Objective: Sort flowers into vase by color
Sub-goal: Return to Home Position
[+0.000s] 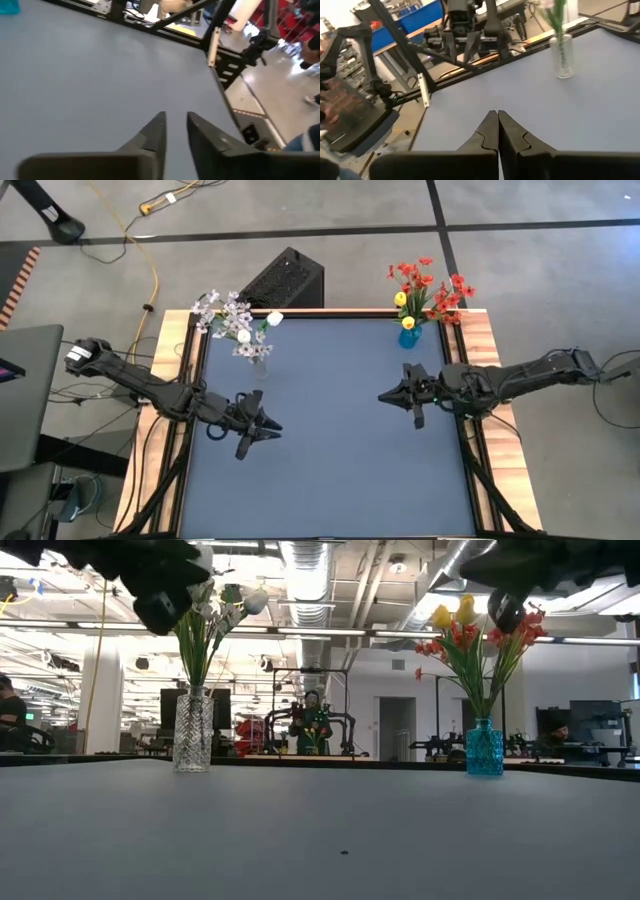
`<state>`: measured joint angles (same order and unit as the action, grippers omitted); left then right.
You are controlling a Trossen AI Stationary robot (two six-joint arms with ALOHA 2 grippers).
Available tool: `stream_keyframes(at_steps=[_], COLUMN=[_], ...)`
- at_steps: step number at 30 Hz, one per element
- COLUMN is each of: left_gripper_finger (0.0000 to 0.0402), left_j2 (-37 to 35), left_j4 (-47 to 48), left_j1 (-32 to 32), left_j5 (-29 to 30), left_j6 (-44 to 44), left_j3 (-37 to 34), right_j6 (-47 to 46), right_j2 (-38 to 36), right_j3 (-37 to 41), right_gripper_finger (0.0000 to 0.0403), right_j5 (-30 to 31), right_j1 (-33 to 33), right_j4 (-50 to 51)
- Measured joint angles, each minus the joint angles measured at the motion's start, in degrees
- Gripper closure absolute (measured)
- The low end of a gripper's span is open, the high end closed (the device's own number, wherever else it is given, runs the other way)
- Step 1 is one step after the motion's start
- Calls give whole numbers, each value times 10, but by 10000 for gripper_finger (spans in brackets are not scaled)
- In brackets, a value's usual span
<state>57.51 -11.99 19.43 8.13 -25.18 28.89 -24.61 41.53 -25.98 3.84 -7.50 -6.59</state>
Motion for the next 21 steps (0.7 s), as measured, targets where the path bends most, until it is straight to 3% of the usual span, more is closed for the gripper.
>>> stream_keyframes(at_steps=[4, 11, 21], left_gripper_finger=[392, 401, 401], left_j2=[-10, -57, -125], left_j4=[7, -12, -213], left_j1=[-24, -56, -64], left_j5=[0, 3, 13], left_j6=[32, 58, -21], left_j3=[-2, -34, -193], right_j6=[9, 31, -23], right_j2=[-23, -69, -150], right_j3=[1, 6, 134], right_gripper_finger=[386, 384, 384], right_j5=[-32, -54, -81], right_j1=[40, 99, 146], right_j4=[13, 84, -34])
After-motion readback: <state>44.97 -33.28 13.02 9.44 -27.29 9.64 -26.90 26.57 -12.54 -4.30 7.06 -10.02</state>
